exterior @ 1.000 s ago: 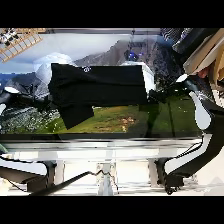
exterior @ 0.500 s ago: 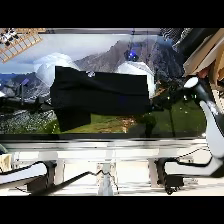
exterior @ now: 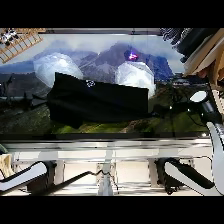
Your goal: Fold the clothes and pants, and hang the long-sleeved shirts on hangers.
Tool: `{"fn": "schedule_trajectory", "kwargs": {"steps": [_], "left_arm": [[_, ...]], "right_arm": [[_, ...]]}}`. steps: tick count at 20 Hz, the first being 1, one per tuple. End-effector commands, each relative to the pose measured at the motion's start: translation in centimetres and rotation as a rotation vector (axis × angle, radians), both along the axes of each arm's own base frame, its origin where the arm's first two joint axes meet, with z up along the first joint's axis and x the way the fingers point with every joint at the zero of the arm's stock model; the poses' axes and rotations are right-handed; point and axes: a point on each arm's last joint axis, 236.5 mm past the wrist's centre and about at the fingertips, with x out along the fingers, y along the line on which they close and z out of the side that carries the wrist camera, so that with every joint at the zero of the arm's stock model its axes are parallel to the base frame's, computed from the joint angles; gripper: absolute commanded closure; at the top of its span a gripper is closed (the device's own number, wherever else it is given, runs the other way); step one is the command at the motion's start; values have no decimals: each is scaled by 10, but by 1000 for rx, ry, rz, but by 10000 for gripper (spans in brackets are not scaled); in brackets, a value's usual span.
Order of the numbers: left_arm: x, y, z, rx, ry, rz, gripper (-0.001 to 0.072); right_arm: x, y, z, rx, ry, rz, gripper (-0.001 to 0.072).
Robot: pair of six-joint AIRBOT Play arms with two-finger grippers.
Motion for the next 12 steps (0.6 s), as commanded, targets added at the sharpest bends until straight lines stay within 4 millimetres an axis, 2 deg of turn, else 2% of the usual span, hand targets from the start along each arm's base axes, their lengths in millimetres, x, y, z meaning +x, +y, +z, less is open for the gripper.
{"fn": "schedule_trajectory", "kwargs": {"steps": [1,4,7,10,12], "left_arm": [[57,-6,-7,-35,-26,61,705],[121,-10,-8,-90,-70,103,706],[176,-5,-13,-156,-82,175,705],[211,-4,-22,-229,-100,230,705],[217,-9,-43,-241,-67,245,692]], "right_arm": [[69,-16,-5,-3,-83,-195,702],[119,-22,-20,32,-88,-261,702],[156,-32,-44,35,-58,-307,702],[182,-38,-61,40,-44,-337,701],[186,-40,-66,35,-47,-330,694]]}}
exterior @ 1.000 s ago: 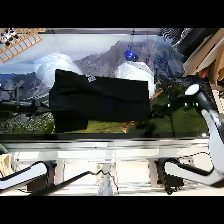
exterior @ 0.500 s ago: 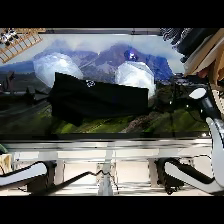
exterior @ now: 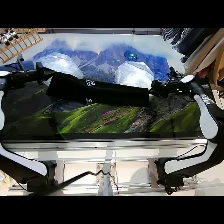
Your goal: Fold the clothes and pants, and hang the long-sleeved shirts on hangers.
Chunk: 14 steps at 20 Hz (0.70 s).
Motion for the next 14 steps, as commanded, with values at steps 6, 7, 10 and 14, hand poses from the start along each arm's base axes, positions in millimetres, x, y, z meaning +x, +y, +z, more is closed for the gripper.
{"fn": "schedule_trajectory", "kwargs": {"steps": [6,7,10,14], "left_arm": [[10,-1,-30,-127,75,7,226],[4,3,-23,-131,60,-13,233],[-12,10,-6,-98,17,-82,265],[-32,3,-13,90,20,-191,507]], "right_arm": [[-27,-22,-21,-38,107,126,134],[-37,-26,-23,-30,138,137,134],[-47,-8,-27,37,124,185,134],[-38,44,-44,120,82,207,263]]}}
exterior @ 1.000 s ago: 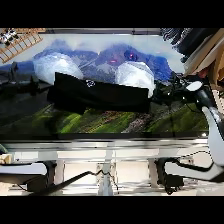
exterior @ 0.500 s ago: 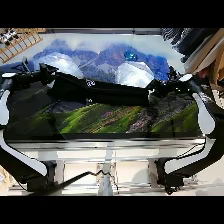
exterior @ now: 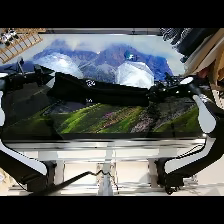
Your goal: Fold the clothes and pants, and hang the long-sleeved shirts on hangers.
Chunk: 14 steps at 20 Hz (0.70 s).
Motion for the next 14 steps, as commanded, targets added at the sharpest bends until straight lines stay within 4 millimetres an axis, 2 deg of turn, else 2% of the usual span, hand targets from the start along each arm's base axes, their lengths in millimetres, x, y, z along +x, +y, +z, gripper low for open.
{"fn": "schedule_trajectory", "kwargs": {"steps": [1,2,3,4,5,7,9,11,12,13,14], "left_arm": [[-24,-8,-10,164,7,-127,603],[-32,-16,-14,213,15,-176,666],[-40,-24,-16,255,21,-225,704],[-50,-31,-18,311,29,-285,704],[-61,-37,-24,375,50,-342,705],[-80,-51,-36,493,100,-445,705],[-92,-91,-42,506,91,-540,704],[-109,-138,-59,511,94,-642,704],[-119,-157,-68,512,94,-698,704],[-127,-175,-75,516,89,-744,704],[-129,-188,-79,522,79,-763,704]], "right_arm": [[7,35,-15,23,-52,50,574],[8,41,-11,5,-76,85,700],[6,39,-5,-43,-96,140,701],[-1,28,1,-118,-105,195,701],[-14,7,10,-224,-91,243,701],[-42,-51,33,-448,-38,279,701],[-70,-101,64,-569,-1,218,701],[-94,-136,99,-614,12,103,701],[-100,-144,119,-617,-9,35,702],[-101,-143,137,-615,-47,0,702],[-98,-132,153,-595,-101,-21,702]]}}
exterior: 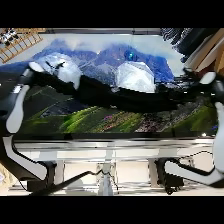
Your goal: Fold the clothes and pants, and hang the long-sleeved shirts on hangers.
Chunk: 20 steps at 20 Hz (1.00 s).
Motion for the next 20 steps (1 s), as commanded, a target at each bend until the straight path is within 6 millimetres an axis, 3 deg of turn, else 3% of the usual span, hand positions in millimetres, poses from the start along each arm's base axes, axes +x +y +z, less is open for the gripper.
{"fn": "schedule_trajectory", "kwargs": {"steps": [1,2,4,7,9,13,15,16,17,19,20], "left_arm": [[-21,-51,-20,40,-12,-126,704],[-20,-56,-18,40,-24,-135,704],[-21,-57,-13,36,-24,-148,704],[-18,-33,6,25,-18,-123,703],[-8,-2,30,20,-48,-63,703],[1,62,72,17,-99,61,703],[9,84,80,23,-126,120,703],[13,92,79,27,-134,143,704],[15,96,79,28,-134,161,703],[14,98,78,27,-130,163,703],[13,98,78,26,-127,160,703]], "right_arm": [[-13,8,59,15,-126,-77,702],[-3,36,71,83,-181,-70,702],[27,112,94,250,-296,-43,702],[70,240,117,410,-496,26,702],[85,322,101,492,-563,48,702],[106,447,17,528,-496,133,701],[117,486,-17,521,-427,189,686],[120,494,-31,514,-386,209,497],[124,494,-36,508,-358,217,331],[128,475,-24,481,-331,272,292],[128,460,-5,459,-343,342,260]]}}
